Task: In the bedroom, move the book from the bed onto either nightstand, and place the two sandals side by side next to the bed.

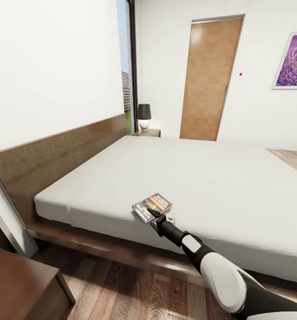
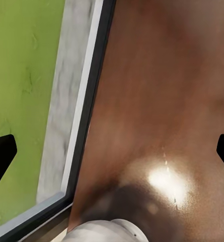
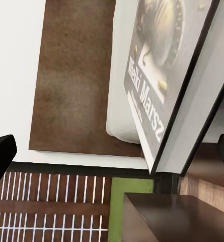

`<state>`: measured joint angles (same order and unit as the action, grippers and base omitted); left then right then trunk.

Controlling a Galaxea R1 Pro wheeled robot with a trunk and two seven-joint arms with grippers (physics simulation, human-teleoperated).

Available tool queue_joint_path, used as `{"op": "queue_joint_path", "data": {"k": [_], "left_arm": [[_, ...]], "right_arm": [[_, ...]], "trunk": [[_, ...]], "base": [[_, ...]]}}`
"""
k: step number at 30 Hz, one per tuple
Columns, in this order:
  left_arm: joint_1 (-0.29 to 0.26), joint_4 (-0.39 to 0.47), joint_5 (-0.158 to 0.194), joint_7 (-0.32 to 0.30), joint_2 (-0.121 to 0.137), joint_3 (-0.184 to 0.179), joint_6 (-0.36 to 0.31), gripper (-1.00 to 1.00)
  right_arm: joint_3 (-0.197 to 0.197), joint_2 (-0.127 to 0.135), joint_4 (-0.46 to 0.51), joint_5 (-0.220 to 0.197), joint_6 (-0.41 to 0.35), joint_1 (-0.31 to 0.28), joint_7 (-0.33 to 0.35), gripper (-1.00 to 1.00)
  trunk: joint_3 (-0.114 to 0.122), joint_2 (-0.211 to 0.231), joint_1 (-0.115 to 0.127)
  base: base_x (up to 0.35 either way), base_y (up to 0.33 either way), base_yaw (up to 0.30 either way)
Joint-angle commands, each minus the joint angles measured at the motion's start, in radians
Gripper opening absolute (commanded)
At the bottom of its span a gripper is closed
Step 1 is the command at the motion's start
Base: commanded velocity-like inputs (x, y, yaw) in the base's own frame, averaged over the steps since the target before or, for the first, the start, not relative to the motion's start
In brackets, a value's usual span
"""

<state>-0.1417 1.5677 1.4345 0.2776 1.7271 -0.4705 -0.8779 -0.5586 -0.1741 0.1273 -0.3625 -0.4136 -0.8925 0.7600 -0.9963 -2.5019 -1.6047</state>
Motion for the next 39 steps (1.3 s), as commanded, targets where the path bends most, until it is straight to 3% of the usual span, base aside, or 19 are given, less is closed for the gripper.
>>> {"op": "queue_joint_path", "data": {"k": [1,4,22,27,39], "left_arm": [[-0.008,0.002,0.011,0.009,0.0,-0.006,-0.001,1.0],[-0.007,0.002,0.011,0.009,0.0,-0.007,-0.001,1.0],[-0.007,0.002,0.011,0.009,0.0,-0.007,-0.001,1.0],[-0.007,0.002,0.011,0.009,0.0,-0.006,-0.001,1.0],[-0.007,0.002,0.011,0.009,0.001,-0.006,-0.001,1.0]], "right_arm": [[0.0,0.0,0.001,-0.007,-0.008,0.0,-0.001,1.0],[0.0,0.0,0.0,-0.007,-0.008,0.0,-0.001,1.0],[0.0,0.0,0.0,-0.007,-0.008,0.0,-0.001,1.0],[0.0,0.0,0.0,-0.007,-0.008,0.0,-0.001,1.0],[0.0,0.0,0.0,-0.007,-0.008,0.0,-0.001,1.0]], "trunk": [[-0.001,0.0,0.0],[-0.013,-0.001,-0.001],[-0.013,-0.001,-0.001],[-0.032,-0.002,-0.003],[-0.032,-0.002,-0.003]], "base": [[0.0,0.0,0.0],[0.0,0.0,0.0],[0.0,0.0,0.0],[0.0,0.0,0.0],[0.0,0.0,0.0]]}}
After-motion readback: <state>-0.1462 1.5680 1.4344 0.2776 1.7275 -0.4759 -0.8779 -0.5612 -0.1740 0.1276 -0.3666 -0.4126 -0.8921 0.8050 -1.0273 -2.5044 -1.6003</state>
